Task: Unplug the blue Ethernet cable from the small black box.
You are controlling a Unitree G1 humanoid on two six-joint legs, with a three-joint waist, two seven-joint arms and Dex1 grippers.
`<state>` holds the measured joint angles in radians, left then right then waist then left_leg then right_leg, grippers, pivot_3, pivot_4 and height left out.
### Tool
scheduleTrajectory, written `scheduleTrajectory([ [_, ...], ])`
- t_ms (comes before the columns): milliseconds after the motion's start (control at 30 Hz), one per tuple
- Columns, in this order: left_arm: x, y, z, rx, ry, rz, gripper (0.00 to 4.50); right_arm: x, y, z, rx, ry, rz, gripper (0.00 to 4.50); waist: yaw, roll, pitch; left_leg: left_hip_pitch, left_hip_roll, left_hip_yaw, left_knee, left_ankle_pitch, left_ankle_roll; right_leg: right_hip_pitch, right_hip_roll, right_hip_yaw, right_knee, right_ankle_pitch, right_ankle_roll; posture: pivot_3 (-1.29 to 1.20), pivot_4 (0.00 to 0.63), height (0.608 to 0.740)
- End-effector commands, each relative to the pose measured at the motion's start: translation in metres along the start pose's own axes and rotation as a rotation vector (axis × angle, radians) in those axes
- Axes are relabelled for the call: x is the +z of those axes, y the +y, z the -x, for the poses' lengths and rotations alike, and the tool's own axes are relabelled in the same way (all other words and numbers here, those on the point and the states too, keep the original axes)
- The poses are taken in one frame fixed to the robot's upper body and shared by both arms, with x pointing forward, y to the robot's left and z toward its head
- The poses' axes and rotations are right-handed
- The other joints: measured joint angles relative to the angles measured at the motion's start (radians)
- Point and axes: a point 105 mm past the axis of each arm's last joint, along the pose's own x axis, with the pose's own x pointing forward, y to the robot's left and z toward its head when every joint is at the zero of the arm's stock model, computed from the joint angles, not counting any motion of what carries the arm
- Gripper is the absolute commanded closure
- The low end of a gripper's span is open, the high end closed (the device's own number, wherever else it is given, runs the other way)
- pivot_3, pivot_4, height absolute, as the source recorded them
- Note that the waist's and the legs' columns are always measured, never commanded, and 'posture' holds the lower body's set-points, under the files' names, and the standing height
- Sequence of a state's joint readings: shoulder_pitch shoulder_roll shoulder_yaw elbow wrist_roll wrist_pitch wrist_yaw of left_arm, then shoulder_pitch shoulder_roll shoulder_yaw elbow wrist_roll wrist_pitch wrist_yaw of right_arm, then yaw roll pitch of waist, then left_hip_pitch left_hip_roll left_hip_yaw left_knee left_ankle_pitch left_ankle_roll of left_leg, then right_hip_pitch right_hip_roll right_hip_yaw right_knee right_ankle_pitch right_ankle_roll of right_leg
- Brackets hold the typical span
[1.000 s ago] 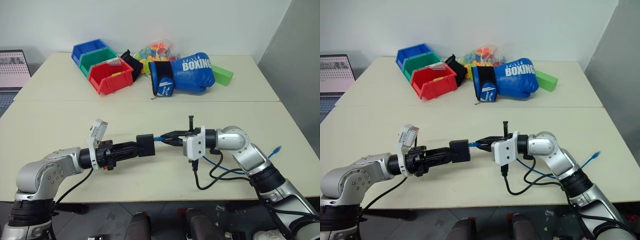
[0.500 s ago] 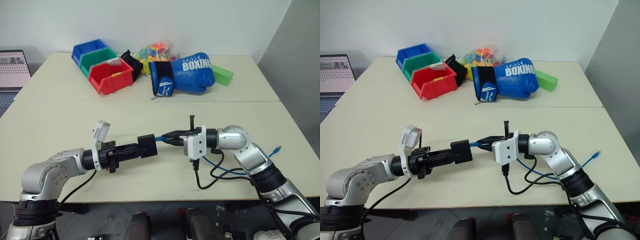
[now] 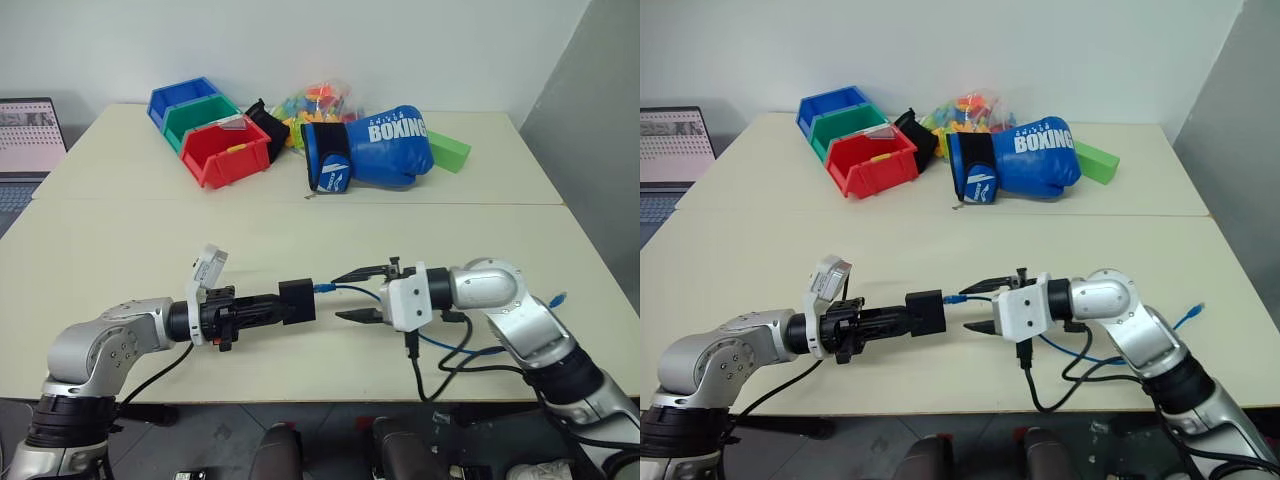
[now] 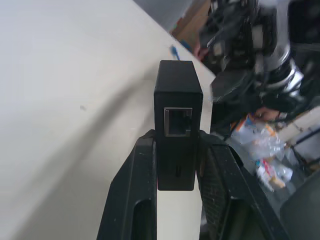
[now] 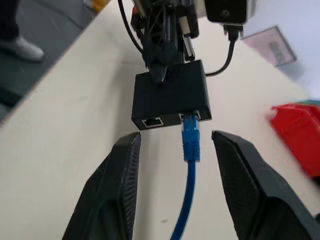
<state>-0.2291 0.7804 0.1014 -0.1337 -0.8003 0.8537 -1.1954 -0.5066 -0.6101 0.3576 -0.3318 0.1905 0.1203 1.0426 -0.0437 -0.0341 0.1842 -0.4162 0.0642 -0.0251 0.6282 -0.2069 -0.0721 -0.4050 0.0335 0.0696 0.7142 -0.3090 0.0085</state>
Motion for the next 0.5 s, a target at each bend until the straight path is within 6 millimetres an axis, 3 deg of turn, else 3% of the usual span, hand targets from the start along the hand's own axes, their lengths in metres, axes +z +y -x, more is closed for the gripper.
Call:
scheduleTrajectory([
  [33,0.009,-0.009,-0.004,-0.06,0.045,-0.14,3.72,0.017,-0.012,0.012,-0.058,-0.113,-0.402,2.19,0.001,0.0,0.0,0.0,0.0,0.0,0.0,0.0,0.0,0.0,0.0,0.0,0.0,0.0,0.0,0.0,0.15,0.74],
  [267,0.015,-0.017,-0.003,-0.099,0.073,-0.269,3.72,0.014,-0.011,-0.006,0.006,-0.186,-0.734,2.19,-0.005,0.0,0.0,0.0,0.0,0.0,0.0,0.0,0.0,0.0,0.0,0.0,0.0,-0.002,0.002,0.0,0.15,0.74],
  [500,0.016,-0.019,0.003,-0.09,0.049,-0.284,3.72,0.008,-0.003,-0.019,0.073,-0.197,-0.842,2.19,-0.008,0.0,0.0,-0.001,0.0,0.0,0.0,0.0,0.0,-0.001,0.0,0.0,-0.001,-0.002,0.003,0.0,0.15,0.74],
])
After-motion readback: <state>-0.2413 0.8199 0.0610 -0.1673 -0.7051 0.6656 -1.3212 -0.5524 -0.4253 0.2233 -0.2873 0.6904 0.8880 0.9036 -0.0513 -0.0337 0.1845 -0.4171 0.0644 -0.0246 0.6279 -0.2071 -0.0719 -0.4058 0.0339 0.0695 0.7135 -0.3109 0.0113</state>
